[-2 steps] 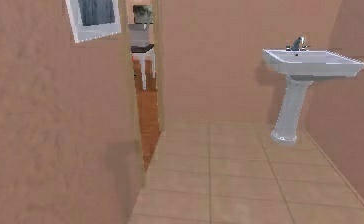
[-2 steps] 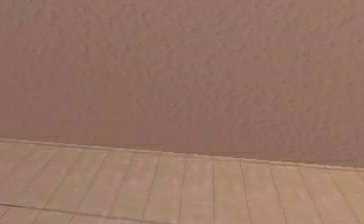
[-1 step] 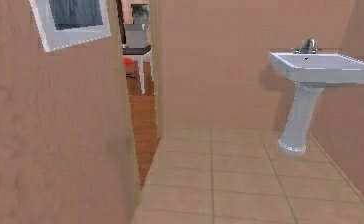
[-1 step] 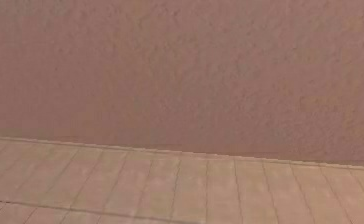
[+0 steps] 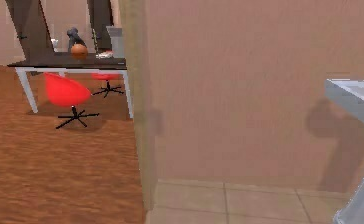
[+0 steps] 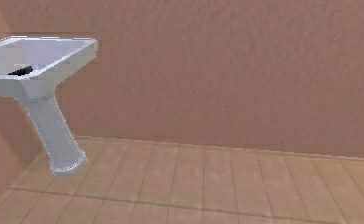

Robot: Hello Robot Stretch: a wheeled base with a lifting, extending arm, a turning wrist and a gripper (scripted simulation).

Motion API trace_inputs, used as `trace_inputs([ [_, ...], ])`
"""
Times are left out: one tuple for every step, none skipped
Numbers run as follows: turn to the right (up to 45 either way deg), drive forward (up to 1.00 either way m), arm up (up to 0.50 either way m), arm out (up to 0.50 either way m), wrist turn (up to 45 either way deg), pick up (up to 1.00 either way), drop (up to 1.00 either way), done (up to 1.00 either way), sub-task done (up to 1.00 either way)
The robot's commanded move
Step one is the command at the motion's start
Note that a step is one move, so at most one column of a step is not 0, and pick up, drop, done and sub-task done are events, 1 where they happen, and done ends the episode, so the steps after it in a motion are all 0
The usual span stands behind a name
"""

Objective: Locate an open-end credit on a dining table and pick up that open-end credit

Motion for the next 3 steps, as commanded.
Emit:
trace_inputs([
  [0.0,0.5,0.0,0.0,0.0,0.0,0.0,0.0,0.0],
  [-45.0,0.0,0.0,0.0,0.0,0.0,0.0,0.0,0.0],
  [0.0,0.7,0.0,0.0,0.0,0.0,0.0,0.0,0.0],
])
